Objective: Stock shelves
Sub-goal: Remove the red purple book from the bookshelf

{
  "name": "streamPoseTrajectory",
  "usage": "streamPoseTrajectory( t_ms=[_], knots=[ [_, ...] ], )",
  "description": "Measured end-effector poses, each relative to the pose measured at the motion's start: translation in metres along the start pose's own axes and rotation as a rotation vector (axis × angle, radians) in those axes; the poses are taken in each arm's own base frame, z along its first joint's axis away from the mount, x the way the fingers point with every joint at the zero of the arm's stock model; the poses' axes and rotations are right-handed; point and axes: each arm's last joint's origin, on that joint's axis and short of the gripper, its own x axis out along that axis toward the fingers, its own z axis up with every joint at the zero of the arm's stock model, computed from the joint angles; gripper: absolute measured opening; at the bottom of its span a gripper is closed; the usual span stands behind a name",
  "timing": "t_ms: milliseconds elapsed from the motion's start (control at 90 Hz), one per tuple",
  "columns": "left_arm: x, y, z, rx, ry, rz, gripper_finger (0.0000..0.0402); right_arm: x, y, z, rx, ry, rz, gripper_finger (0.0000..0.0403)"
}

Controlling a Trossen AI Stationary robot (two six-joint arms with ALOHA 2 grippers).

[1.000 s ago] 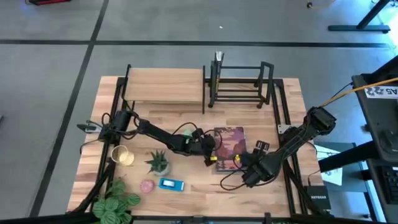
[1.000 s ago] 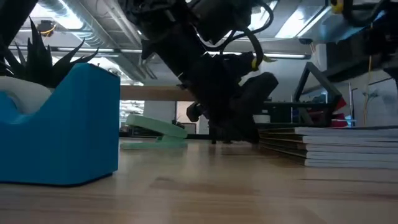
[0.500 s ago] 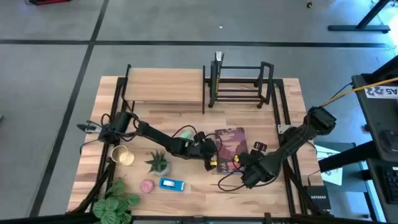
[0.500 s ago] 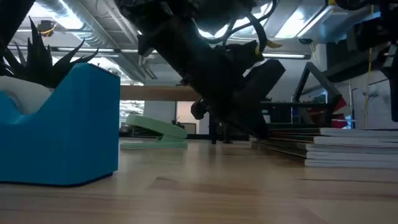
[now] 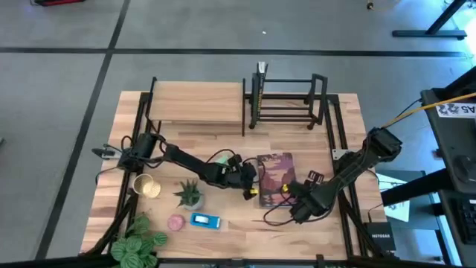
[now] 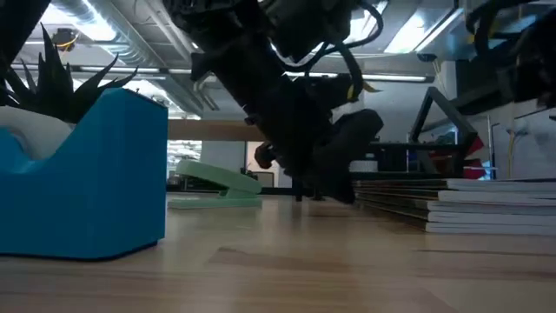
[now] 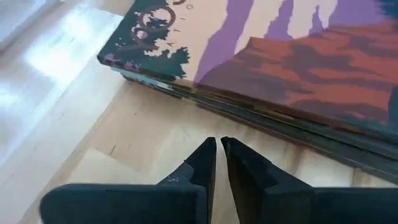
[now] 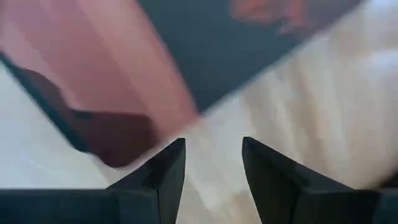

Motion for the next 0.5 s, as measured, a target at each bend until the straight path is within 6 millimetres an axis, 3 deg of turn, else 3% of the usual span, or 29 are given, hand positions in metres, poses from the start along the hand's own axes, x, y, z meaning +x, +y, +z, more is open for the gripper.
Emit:
streamPoseTrajectory(
  t_ms=[233, 500],
  knots=[
    [0.000, -0.001, 0.000, -0.010, 0.005, -0.021, 0.0021, -0.006, 0.010, 0.005, -0.061, -0.039, 0.088, 0.0145],
    [-0.001, -0.005, -0.002, -0.012, 0.008, -0.032, 0.0021, -0.014, 0.003, 0.001, -0.055, 0.013, -0.010, 0.0145]
  ],
)
